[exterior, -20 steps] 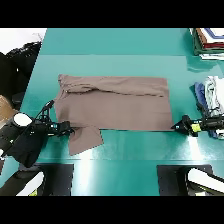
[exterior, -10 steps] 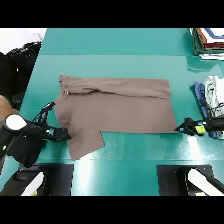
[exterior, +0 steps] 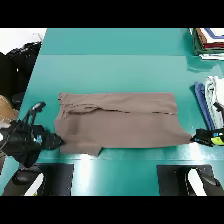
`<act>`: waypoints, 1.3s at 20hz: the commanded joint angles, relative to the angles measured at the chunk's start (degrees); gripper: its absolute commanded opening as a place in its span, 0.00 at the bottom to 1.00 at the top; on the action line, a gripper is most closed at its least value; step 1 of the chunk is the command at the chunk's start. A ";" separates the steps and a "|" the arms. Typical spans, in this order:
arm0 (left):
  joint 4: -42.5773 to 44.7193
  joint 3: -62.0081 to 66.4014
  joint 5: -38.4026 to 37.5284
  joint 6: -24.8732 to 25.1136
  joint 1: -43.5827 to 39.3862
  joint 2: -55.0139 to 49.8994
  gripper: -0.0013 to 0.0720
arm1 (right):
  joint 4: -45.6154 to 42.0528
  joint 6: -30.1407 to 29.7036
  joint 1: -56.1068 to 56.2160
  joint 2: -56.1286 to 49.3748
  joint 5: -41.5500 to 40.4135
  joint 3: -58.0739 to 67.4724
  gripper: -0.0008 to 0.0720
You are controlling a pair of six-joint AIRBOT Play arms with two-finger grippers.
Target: Fold the shirts.
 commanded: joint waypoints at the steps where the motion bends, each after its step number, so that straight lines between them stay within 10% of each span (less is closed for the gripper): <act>1: 5.20 7.69 7.96 3.61 -0.20 -9.79 0.05 | 1.44 2.27 0.42 -4.92 -1.66 6.12 0.03; 9: 8.33 29.68 22.51 6.69 -0.20 -42.47 0.05 | 1.33 5.46 12.79 -35.19 -8.17 29.44 0.03; 16: 8.63 34.86 34.25 6.43 1.70 -48.48 0.05 | 13.05 5.40 13.42 -52.41 -9.77 46.16 0.05; 17: 8.72 34.86 34.67 6.40 1.70 -48.48 0.15 | 15.47 5.20 12.81 -54.29 -10.12 48.04 0.26; 18: 8.76 34.86 34.67 6.40 1.70 -48.48 0.56 | 17.81 5.07 12.07 -56.08 -10.62 49.81 0.61; 19: 8.74 34.88 34.64 6.36 1.70 -48.48 0.87 | 19.52 4.48 11.37 -57.35 -10.93 51.17 0.69; 26: 8.28 34.86 24.76 6.08 1.57 -48.48 0.83 | 20.33 -3.30 4.66 -58.10 -4.02 46.84 0.69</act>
